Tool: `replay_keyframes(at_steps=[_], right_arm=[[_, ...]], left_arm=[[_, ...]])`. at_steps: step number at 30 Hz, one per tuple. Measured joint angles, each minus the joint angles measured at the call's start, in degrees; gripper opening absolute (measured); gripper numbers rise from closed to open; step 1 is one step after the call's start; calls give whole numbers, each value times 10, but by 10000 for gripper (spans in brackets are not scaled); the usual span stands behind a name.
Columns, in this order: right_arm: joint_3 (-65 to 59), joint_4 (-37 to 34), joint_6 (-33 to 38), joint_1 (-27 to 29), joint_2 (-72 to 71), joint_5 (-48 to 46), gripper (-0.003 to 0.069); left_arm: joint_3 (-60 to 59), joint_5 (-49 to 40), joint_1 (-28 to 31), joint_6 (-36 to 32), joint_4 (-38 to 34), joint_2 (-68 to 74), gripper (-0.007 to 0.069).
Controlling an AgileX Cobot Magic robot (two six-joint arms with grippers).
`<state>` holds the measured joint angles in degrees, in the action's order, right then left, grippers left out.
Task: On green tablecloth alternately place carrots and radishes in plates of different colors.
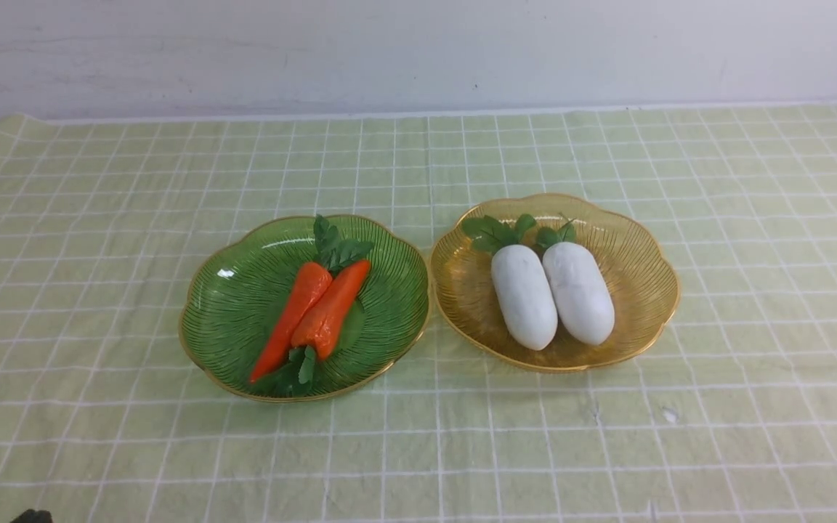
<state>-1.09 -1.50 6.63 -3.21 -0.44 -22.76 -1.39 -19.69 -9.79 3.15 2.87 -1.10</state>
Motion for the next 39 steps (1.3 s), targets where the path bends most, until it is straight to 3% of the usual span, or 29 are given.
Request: replay_keyframes(at_steps=[10,39], right_arm=[[0,0,0,0,0,0,-15],[0,0,0,0,0,0,-15]], left_arm=[[-2,-22,82,3,2,0,-8],[-2,-23,84,3,3,0,-8]])
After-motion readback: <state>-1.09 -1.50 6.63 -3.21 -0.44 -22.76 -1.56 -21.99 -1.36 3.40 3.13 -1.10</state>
